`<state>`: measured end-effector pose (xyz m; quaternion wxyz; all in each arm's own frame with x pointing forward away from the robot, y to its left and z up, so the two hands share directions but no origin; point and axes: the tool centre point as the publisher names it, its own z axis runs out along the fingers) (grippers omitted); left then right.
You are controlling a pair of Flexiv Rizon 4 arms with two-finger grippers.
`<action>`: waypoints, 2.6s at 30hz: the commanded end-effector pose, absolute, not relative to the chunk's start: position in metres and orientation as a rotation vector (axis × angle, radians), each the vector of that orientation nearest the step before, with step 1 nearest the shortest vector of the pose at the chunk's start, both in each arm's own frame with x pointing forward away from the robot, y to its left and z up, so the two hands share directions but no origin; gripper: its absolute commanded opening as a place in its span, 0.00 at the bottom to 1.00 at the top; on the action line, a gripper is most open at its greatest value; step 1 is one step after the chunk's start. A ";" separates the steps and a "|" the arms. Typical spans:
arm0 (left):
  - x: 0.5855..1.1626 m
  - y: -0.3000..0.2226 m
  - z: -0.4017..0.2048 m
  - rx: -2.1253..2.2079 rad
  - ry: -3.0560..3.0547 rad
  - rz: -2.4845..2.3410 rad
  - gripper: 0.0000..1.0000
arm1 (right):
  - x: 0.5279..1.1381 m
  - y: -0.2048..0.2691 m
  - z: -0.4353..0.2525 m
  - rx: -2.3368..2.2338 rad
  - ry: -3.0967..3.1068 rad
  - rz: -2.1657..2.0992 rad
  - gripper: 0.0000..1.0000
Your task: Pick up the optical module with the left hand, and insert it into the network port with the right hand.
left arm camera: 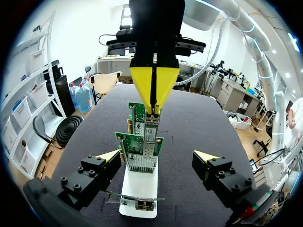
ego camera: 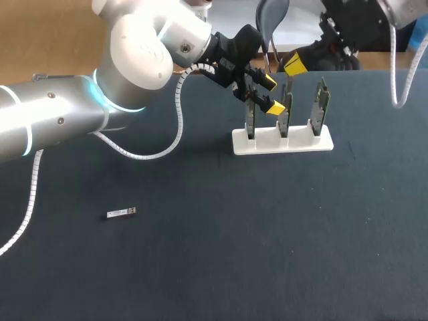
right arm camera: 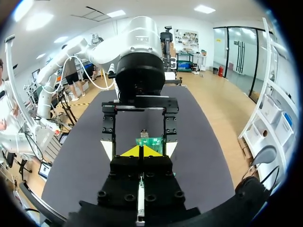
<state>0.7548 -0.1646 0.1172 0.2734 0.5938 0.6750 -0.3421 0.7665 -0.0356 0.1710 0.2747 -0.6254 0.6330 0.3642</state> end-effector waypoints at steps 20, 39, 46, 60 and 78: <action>0.756 -0.165 0.118 1.601 1.822 -0.919 1.00 | 0.762 -0.028 0.143 -1.707 1.771 1.004 0.00; 0.756 -0.165 0.118 1.601 1.822 -0.919 1.00 | 0.762 -0.034 0.156 -1.650 1.725 1.005 0.00; 0.756 -0.165 0.118 1.601 1.822 -0.919 1.00 | 0.762 -0.035 0.151 -1.647 1.739 1.011 0.00; 0.756 -0.165 0.118 1.601 1.822 -0.919 1.00 | 0.763 -0.037 0.147 -1.643 1.763 1.008 0.00; 0.756 -0.165 0.118 1.601 1.822 -0.919 1.00 | 0.764 -0.037 0.138 -1.648 1.787 1.031 0.00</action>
